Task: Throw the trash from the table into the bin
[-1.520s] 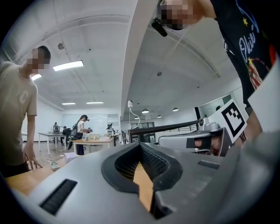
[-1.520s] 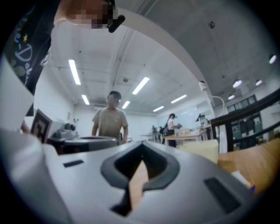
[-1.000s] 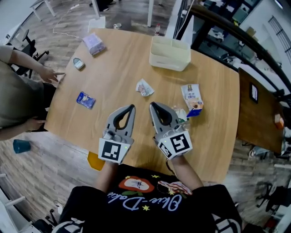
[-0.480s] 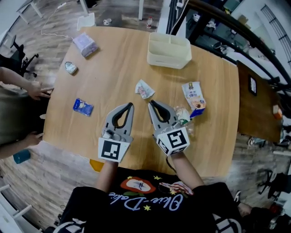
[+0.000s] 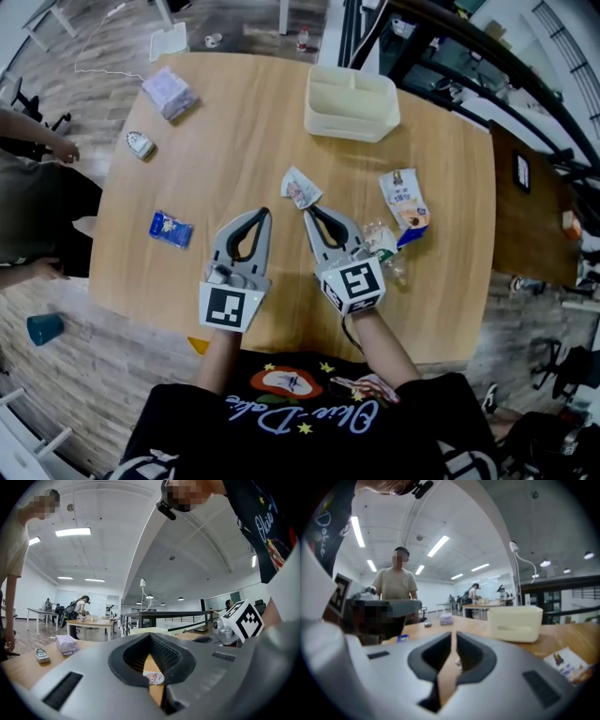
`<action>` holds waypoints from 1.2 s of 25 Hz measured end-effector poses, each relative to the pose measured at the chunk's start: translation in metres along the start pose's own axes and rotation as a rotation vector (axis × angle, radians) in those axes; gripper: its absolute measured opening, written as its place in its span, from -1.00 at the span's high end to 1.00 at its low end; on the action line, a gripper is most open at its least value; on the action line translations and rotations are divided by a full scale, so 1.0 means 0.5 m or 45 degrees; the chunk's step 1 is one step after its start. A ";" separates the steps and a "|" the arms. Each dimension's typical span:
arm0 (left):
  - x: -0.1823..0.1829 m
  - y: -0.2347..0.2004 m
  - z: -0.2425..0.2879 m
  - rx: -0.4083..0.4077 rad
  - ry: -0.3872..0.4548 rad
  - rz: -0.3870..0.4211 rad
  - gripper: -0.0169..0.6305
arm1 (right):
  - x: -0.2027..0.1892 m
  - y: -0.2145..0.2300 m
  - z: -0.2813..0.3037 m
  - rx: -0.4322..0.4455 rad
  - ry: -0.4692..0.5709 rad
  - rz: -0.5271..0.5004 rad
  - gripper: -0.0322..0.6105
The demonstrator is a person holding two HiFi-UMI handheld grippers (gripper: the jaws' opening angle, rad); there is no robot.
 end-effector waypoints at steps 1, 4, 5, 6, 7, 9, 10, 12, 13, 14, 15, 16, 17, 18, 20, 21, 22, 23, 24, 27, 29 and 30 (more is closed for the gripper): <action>-0.001 -0.003 0.001 0.002 0.001 -0.005 0.91 | -0.003 0.001 0.004 -0.004 -0.009 -0.005 0.87; -0.001 -0.013 0.002 0.014 0.021 -0.007 0.91 | -0.013 0.006 0.017 -0.016 -0.033 -0.018 0.87; -0.001 -0.016 0.005 0.014 0.025 -0.004 0.91 | -0.016 0.007 0.021 -0.020 -0.042 -0.018 0.87; -0.002 -0.018 0.008 0.012 0.024 -0.004 0.91 | -0.020 0.009 0.024 -0.023 -0.052 -0.019 0.87; -0.004 -0.018 0.011 0.010 0.019 -0.005 0.91 | -0.025 0.011 0.027 -0.026 -0.063 -0.021 0.87; -0.009 -0.019 0.015 0.009 0.008 -0.008 0.91 | -0.034 0.014 0.032 -0.028 -0.087 -0.026 0.87; -0.011 -0.020 0.015 0.010 0.004 -0.007 0.91 | -0.039 0.014 0.035 -0.028 -0.098 -0.027 0.87; -0.013 -0.022 0.016 0.014 -0.002 -0.004 0.91 | -0.047 0.016 0.042 -0.028 -0.116 -0.032 0.87; -0.015 -0.023 0.015 0.017 -0.005 -0.006 0.91 | -0.051 0.017 0.045 -0.025 -0.126 -0.033 0.86; -0.016 -0.025 0.015 0.019 -0.007 -0.008 0.91 | -0.056 0.018 0.049 -0.021 -0.141 -0.031 0.69; -0.018 -0.026 0.015 0.022 -0.010 -0.011 0.91 | -0.061 0.018 0.053 -0.017 -0.158 -0.030 0.62; -0.019 -0.028 0.015 0.024 -0.013 -0.013 0.91 | -0.067 0.019 0.056 -0.014 -0.174 -0.034 0.62; -0.021 -0.031 0.015 0.026 -0.013 -0.013 0.91 | -0.071 0.019 0.060 -0.011 -0.188 -0.044 0.62; -0.022 -0.033 0.016 0.028 -0.010 -0.014 0.91 | -0.073 0.018 0.065 -0.005 -0.202 -0.060 0.62; -0.026 -0.036 0.015 0.030 -0.007 -0.021 0.91 | -0.080 0.010 0.076 0.024 -0.250 -0.099 0.58; -0.029 -0.037 0.014 0.029 -0.012 -0.026 0.91 | -0.085 0.006 0.081 0.042 -0.280 -0.127 0.39; -0.031 -0.038 0.015 0.029 -0.016 -0.032 0.91 | -0.088 0.003 0.086 0.055 -0.305 -0.164 0.30; -0.032 -0.040 0.016 0.029 -0.015 -0.036 0.91 | -0.090 0.001 0.093 0.062 -0.323 -0.206 0.29; -0.032 -0.042 0.017 0.028 -0.011 -0.038 0.91 | -0.092 0.000 0.099 0.065 -0.339 -0.245 0.29; -0.034 -0.048 0.017 0.031 -0.009 -0.044 0.91 | -0.104 0.001 0.115 0.067 -0.393 -0.302 0.29; -0.038 -0.054 0.015 0.038 -0.014 -0.053 0.91 | -0.116 0.004 0.123 0.053 -0.426 -0.304 0.29; -0.040 -0.057 0.014 0.042 -0.016 -0.055 0.91 | -0.122 0.006 0.127 0.045 -0.439 -0.300 0.29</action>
Point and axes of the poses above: the fingertips, and each gripper's own axes: z forward along the fingers, y to its right, x out of its top, the point moved 6 cm from there along -z, backward along the fingers, and after that the axes turned 9 degrees about -x, right-handed, at the moved point
